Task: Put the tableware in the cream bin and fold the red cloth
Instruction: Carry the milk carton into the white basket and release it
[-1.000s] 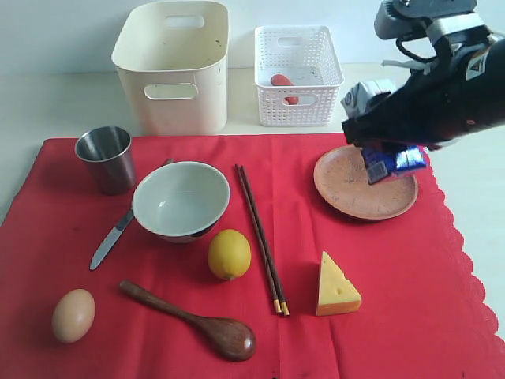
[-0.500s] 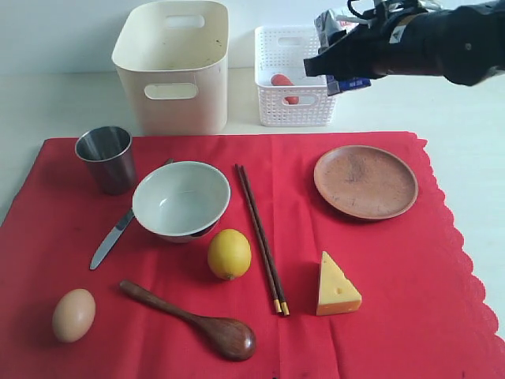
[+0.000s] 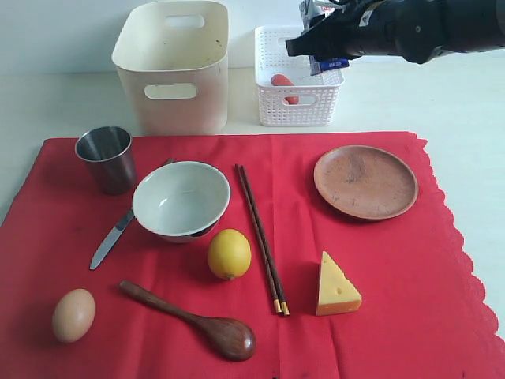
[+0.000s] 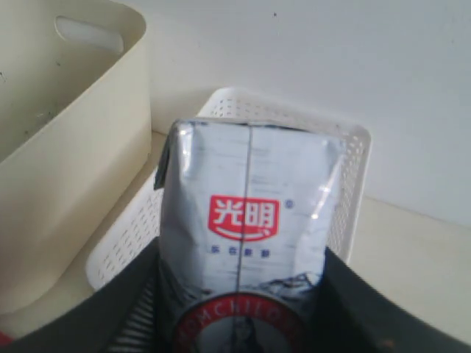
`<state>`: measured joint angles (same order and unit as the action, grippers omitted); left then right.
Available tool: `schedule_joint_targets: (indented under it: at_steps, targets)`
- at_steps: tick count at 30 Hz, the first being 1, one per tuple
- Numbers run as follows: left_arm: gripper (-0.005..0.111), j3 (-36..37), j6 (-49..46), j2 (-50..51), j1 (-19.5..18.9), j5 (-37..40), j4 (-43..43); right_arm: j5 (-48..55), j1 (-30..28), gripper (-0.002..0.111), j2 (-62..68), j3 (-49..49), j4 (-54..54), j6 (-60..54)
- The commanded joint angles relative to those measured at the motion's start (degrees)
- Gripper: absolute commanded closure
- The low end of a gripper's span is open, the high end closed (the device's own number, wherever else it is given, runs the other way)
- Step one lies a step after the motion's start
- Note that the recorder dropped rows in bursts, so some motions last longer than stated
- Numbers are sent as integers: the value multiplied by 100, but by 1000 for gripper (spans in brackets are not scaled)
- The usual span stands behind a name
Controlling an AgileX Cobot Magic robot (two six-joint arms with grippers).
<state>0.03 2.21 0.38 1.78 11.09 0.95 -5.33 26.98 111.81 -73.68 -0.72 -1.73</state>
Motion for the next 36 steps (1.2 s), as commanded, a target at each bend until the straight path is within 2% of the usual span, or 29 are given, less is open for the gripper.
schedule_joint_targets:
  at_steps: [1, 10, 20, 23, 32, 36]
  targets:
    - [103, -3, -17, -38, -16, -2, -36, -247, -30, 108, 288, -508, -35, -40]
    - [103, -3, -17, -38, -16, -2, -36, -174, -30, 108, 1161, -1485, -35, -40]
    - [103, -3, -17, -38, -16, -2, -36, -236, -67, 106, 1663, -1824, -35, -78]
    - [103, -3, -17, -38, -16, -2, -36, -357, -94, 99, 1778, -1824, -35, -78]
    - [103, -3, -17, -38, -16, -2, -36, -557, -103, 68, 1919, -1824, 72, -83]
    - [103, -3, -17, -38, -16, -2, -36, -585, -103, 61, 1919, -1824, 72, -83]
